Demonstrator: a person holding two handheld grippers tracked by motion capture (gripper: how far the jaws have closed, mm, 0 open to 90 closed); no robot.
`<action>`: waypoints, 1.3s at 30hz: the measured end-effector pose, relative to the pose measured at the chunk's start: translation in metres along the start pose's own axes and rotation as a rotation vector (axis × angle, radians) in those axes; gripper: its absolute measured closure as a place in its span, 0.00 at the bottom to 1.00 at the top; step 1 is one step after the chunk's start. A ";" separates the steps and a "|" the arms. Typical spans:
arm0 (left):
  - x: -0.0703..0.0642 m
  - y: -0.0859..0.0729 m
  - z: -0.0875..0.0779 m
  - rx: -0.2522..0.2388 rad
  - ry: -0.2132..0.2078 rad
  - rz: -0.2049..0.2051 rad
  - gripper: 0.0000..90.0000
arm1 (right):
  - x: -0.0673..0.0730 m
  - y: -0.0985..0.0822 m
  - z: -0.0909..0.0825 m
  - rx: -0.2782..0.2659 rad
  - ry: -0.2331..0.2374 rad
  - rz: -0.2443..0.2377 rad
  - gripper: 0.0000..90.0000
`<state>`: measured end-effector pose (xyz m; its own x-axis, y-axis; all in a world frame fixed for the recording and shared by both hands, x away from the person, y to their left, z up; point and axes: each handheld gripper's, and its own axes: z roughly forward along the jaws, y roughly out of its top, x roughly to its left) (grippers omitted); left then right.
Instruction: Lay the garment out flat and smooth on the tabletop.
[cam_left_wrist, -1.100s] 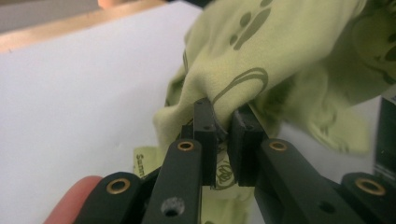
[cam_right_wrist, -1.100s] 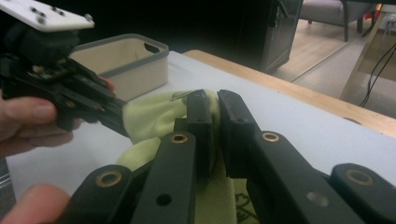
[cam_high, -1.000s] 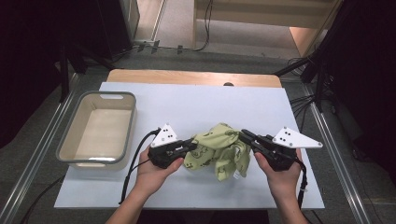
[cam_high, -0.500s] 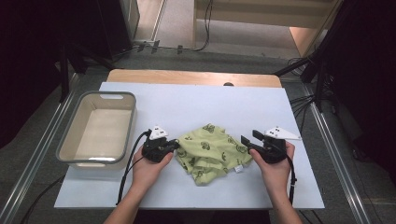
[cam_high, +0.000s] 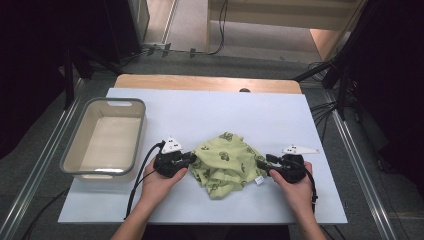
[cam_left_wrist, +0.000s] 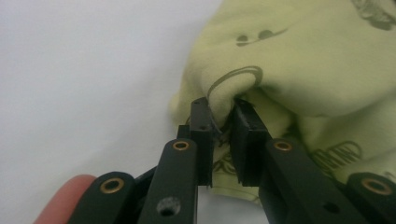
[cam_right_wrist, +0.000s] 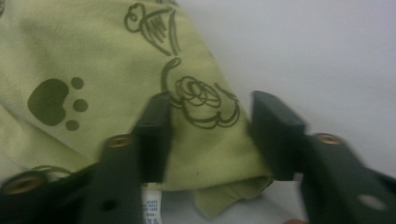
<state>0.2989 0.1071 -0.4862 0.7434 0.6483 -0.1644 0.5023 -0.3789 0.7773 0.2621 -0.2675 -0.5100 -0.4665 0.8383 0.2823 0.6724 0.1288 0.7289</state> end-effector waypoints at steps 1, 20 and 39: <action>-0.004 0.000 -0.002 0.005 -0.044 0.010 0.90 | 0.000 0.000 0.000 -0.002 -0.006 -0.013 0.88; -0.057 0.008 -0.001 -0.055 -0.231 0.108 0.53 | -0.052 -0.003 -0.074 -0.247 -0.294 0.049 0.96; -0.019 0.004 -0.008 -0.047 0.012 0.002 0.92 | -0.087 -0.019 -0.094 -0.291 -0.352 0.148 0.96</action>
<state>0.2831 0.0981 -0.4752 0.7389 0.6557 -0.1553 0.4791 -0.3492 0.8053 0.2359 -0.3927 -0.4893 -0.1214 0.9714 0.2043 0.5046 -0.1168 0.8554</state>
